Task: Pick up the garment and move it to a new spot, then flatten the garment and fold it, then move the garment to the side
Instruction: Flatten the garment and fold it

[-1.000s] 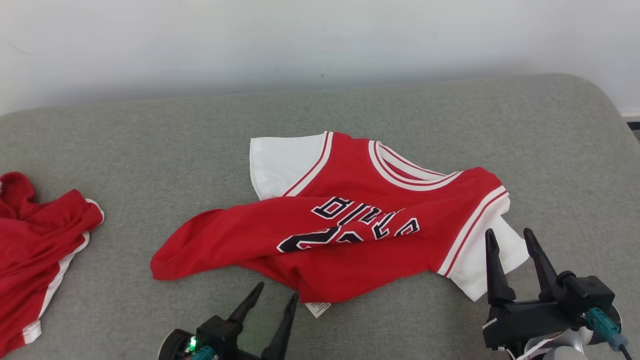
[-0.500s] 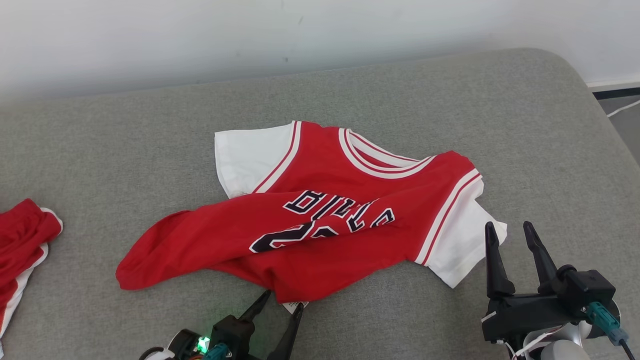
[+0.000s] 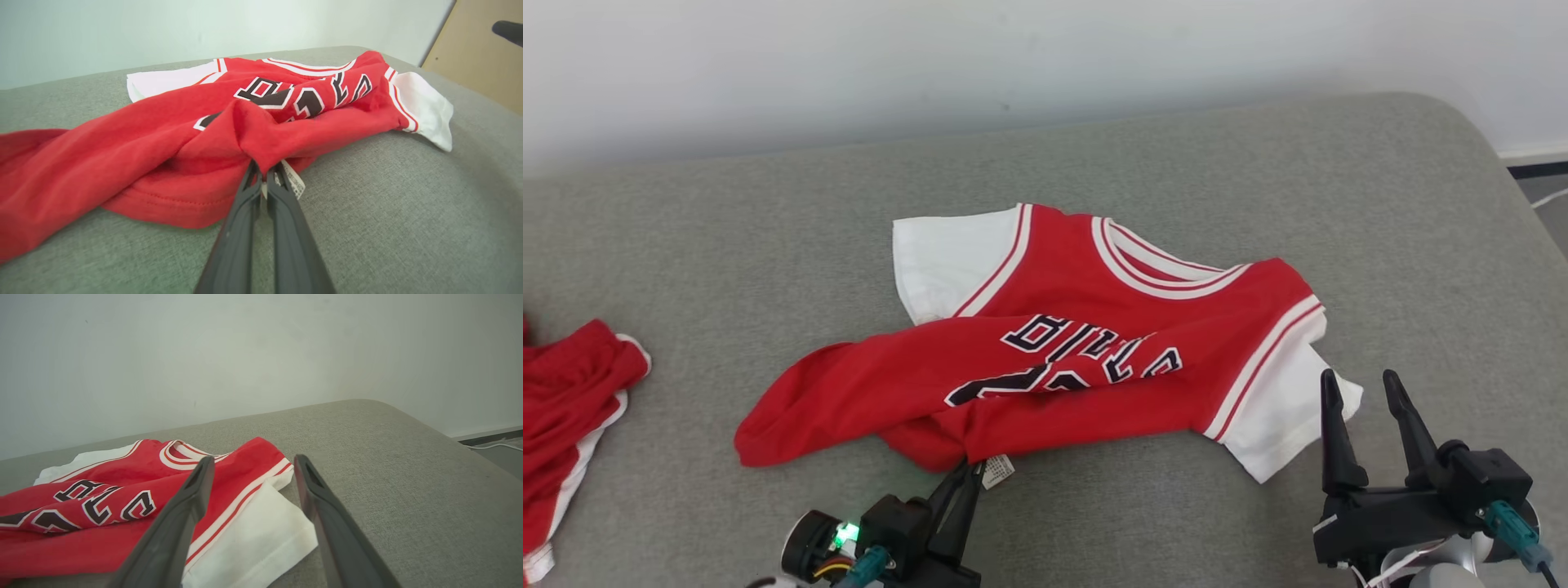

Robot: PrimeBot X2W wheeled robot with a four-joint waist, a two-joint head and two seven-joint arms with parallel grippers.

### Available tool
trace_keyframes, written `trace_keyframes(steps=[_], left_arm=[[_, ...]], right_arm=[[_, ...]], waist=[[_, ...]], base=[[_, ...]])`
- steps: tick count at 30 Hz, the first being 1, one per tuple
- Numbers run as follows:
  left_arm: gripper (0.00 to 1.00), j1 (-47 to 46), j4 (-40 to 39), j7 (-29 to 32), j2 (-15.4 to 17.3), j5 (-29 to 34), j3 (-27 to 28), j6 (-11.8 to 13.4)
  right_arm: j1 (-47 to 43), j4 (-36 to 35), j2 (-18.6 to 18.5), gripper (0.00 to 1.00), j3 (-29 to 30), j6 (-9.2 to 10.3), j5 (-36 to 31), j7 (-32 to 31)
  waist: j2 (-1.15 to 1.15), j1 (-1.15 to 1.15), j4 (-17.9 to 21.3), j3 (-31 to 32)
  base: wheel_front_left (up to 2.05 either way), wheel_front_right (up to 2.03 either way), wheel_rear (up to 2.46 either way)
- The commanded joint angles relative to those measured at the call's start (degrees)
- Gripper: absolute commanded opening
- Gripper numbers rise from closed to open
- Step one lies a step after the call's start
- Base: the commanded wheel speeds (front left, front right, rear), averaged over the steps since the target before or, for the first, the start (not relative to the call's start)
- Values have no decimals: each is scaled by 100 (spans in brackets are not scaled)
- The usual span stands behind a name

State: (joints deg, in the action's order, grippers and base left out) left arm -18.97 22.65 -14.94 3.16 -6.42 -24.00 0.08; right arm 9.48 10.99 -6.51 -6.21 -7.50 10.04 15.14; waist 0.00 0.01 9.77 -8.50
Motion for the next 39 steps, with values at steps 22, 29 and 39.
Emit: trace_keyframes(steps=[22, 29, 39], left_arm=[[100, 1274, -1052, 120, 245, -59, -537, -94], [100, 1421, -1186, 25, 372, -246, -224, 55], [100, 1025, -609, -27, 313, -379, -10, 56]], right_arm=[[-280, 64, -13, 100, 60, 2, 30, 10], [-310, 67, -37, 100, 28, 2, 23, 10], [-180, 111, -101, 100, -65, 2, 57, 10]], waist=[[0, -1, -929, 281], [0, -1, -923, 323], [0, -1, -687, 217]], base=[[0, 0, 0], [0, 0, 0], [0, 0, 0]])
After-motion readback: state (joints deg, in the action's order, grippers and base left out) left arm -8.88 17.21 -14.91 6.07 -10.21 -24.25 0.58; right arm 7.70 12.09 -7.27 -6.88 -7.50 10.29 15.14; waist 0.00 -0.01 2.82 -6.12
